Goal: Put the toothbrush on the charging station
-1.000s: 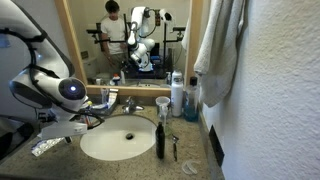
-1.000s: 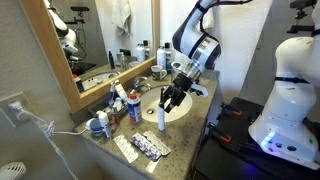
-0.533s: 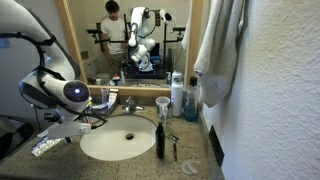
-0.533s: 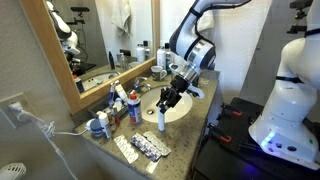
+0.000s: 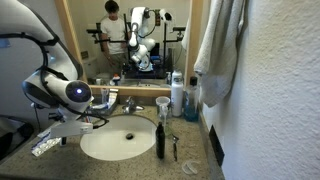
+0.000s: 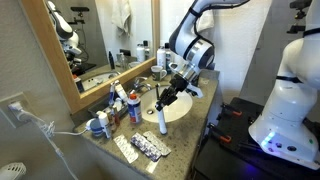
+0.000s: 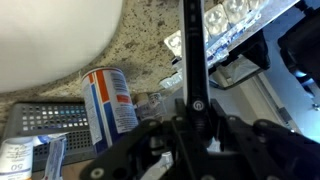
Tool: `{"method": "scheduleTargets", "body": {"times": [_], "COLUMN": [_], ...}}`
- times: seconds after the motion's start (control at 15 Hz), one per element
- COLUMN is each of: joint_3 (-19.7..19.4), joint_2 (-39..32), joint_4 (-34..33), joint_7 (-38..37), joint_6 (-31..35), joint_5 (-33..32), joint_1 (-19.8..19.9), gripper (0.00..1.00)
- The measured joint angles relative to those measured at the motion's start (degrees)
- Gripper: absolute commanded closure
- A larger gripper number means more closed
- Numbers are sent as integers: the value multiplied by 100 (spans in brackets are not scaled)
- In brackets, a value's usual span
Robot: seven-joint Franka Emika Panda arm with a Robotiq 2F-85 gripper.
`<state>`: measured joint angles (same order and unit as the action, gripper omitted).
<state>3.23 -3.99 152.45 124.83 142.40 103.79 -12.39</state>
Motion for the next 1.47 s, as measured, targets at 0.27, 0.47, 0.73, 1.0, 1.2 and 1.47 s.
{"method": "scheduleTargets", "body": {"times": [0.27, 0.47, 0.73, 1.0, 1.2, 1.47], "joint_3": [51, 100, 368, 891, 1205, 1454], "joint_2": [-19, 12, 388, 1036, 1353, 1222], "joint_4": [-40, -201, -493, -742, -1051, -1638], "joint_7": [0, 6, -15, -379, -522, -310], "joint_6": [1, 8, 250, 915, 1380, 1720], "joint_5": [183, 530, 865, 890, 903, 1082], "joint_1": [16, 16, -16, -124, -349, -454], "gripper": [90, 91, 91, 91, 91, 91]}}
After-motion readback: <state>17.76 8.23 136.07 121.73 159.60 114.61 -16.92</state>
